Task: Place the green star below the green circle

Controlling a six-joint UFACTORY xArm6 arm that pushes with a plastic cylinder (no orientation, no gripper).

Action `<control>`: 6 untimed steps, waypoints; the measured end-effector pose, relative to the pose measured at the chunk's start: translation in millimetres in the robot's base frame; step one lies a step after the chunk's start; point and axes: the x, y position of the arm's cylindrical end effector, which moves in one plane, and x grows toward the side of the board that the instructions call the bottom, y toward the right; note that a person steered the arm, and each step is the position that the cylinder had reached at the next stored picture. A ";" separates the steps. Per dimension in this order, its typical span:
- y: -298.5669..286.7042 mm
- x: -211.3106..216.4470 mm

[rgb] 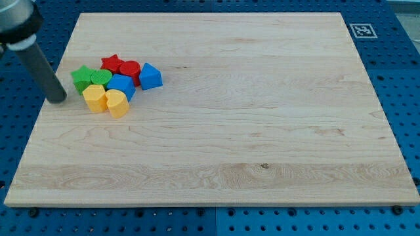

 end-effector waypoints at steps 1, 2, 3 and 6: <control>-9.0 -18.7; -6.5 -37.0; 10.3 -35.7; 67.8 -12.5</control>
